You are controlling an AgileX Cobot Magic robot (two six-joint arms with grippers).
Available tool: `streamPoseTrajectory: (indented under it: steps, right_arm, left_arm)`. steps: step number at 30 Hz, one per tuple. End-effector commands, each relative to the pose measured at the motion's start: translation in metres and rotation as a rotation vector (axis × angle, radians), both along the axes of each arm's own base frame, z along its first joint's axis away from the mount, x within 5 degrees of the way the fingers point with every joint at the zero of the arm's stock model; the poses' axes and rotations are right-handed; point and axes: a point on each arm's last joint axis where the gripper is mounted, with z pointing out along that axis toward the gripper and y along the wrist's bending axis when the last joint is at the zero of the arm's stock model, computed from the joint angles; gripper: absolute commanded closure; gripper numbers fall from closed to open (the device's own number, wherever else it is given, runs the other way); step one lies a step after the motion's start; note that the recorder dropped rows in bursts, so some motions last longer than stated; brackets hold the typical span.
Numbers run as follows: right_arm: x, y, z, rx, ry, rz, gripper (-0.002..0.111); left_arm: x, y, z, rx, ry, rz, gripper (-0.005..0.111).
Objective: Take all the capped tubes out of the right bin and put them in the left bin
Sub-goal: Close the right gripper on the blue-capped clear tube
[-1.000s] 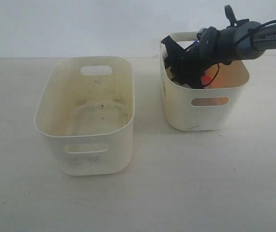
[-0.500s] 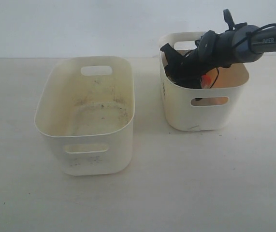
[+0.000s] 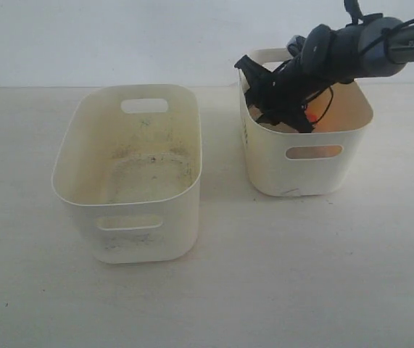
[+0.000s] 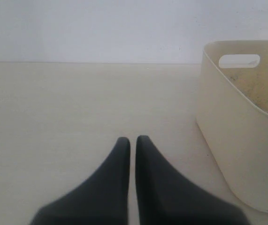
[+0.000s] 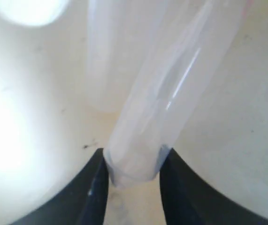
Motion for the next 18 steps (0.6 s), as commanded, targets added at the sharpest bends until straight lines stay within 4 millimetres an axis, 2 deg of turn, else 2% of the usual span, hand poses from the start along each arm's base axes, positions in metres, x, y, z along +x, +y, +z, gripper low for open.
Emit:
streamPoseTrajectory:
  steps: [1,8,13,18]
  right_arm:
    - [-0.007,-0.002,0.023,-0.067,-0.017,0.097,0.108]
    - [-0.016,-0.010,0.041,-0.213,-0.013,0.201,0.108]
    - [-0.018,-0.012,0.038,-0.280,-0.003,0.257,0.108]
    - [-0.020,-0.021,0.035,-0.428,0.019,0.321,0.108]
  left_arm:
    - [0.000,0.000,-0.001,-0.011,-0.001,-0.004,0.103]
    - [0.000,0.000,-0.001,-0.011,-0.001,-0.004,0.103]
    - [0.000,0.000,-0.001,-0.011,-0.001,-0.004,0.103]
    - [0.000,0.000,-0.001,-0.011,-0.001,-0.004,0.103]
